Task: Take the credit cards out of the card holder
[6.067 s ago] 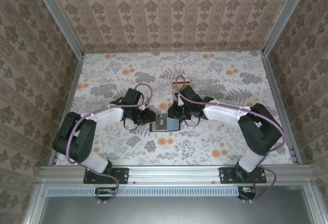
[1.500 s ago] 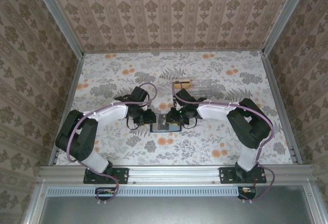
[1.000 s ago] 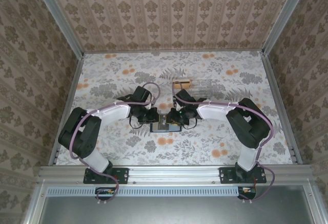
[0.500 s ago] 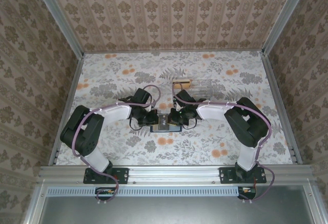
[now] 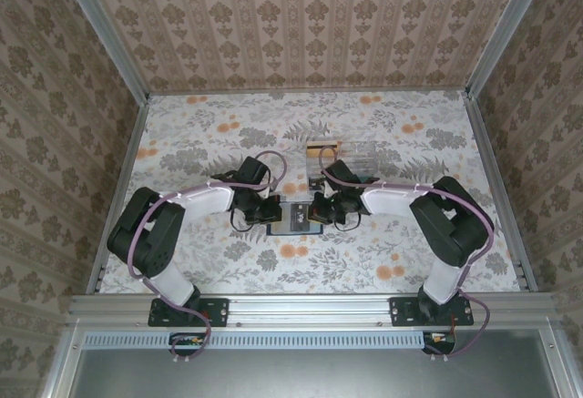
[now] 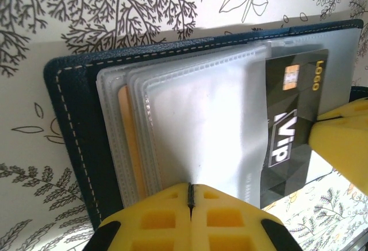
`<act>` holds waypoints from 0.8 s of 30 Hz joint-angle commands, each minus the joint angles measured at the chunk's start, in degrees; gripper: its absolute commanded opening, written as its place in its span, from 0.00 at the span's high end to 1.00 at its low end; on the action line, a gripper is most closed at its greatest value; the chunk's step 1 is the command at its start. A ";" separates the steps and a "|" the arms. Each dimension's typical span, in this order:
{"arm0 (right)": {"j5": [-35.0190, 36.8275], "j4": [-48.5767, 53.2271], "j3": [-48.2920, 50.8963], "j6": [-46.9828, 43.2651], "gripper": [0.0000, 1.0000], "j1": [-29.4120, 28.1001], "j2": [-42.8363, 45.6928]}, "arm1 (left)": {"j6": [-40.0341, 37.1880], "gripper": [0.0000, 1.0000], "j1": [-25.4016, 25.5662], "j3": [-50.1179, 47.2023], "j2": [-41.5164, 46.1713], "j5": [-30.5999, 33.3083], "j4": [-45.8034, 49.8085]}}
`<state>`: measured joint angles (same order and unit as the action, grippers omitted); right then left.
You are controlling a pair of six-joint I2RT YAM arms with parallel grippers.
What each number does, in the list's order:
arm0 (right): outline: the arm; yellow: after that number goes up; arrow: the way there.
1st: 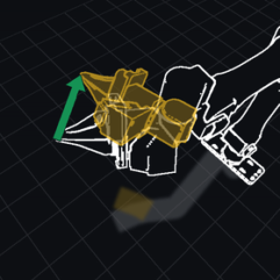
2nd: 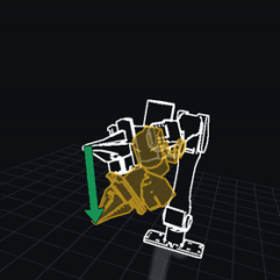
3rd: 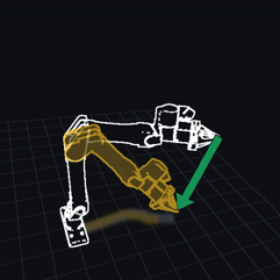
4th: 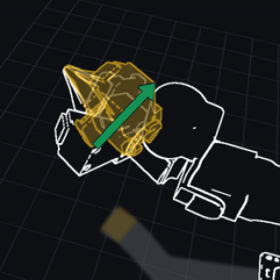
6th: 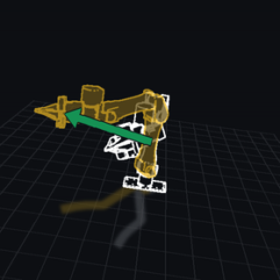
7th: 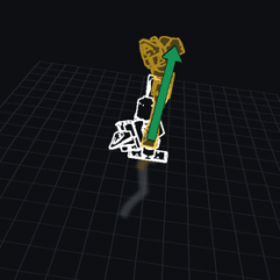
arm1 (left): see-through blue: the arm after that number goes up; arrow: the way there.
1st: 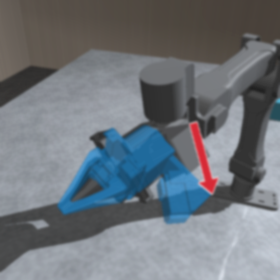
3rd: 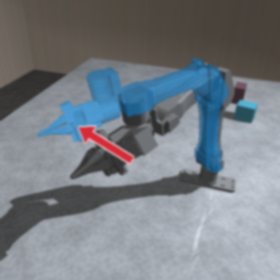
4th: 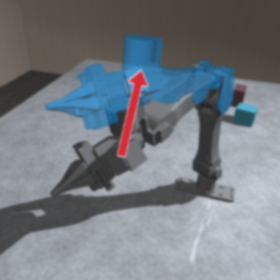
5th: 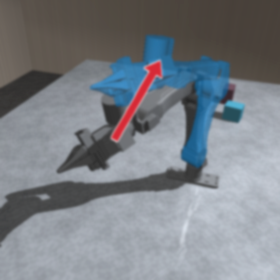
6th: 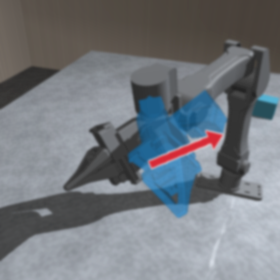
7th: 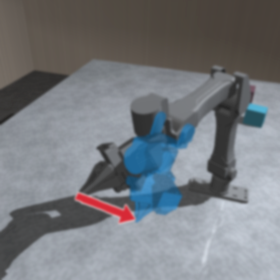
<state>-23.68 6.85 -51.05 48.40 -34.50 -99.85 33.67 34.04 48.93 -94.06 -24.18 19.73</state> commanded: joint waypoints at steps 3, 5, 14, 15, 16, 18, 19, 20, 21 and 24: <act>1.89 6.83 1.36 -4.11 1.00 0.78 6.24 | -1.45 1.00 -0.38 -0.26 -0.30 3.07 5.77; 2.78 9.66 0.77 -5.75 1.00 0.85 8.43 | -1.49 1.00 -0.46 0.00 0.12 3.00 5.87; 4.39 20.92 -5.30 -13.57 1.00 0.82 16.82 | -0.76 1.00 -1.07 3.55 4.07 0.66 5.97; 4.79 22.50 -6.60 -14.74 1.00 0.83 17.28 | -0.64 0.99 -1.25 4.21 4.76 0.27 5.86; 5.09 23.54 -7.84 -15.81 1.00 0.76 17.69 | -0.63 0.97 -1.46 4.77 5.37 -0.08 5.78; 5.66 26.90 -10.73 -18.53 1.00 0.67 18.27 | -0.45 0.89 -1.99 6.02 6.60 -1.03 5.46; 6.23 28.12 -12.00 -19.96 1.00 0.54 18.44 | -0.36 0.86 -2.20 6.53 7.20 -1.48 5.20; 7.29 29.28 -13.51 -21.72 1.00 0.28 18.68 | -0.28 0.82 -2.46 7.10 7.92 -1.73 5.07; 8.30 30.41 -14.77 -23.53 1.00 0.07 18.80 | -0.19 0.77 -2.69 7.53 8.61 -1.68 4.98; 11.54 33.49 -18.84 -30.62 1.00 -0.43 18.85 | 0.51 0.58 -4.33 8.11 11.40 -1.39 4.47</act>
<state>-16.45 34.09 -66.50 26.20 -34.39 -82.67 33.56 31.11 55.57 -85.82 -24.73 23.94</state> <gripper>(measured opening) 0.064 0.395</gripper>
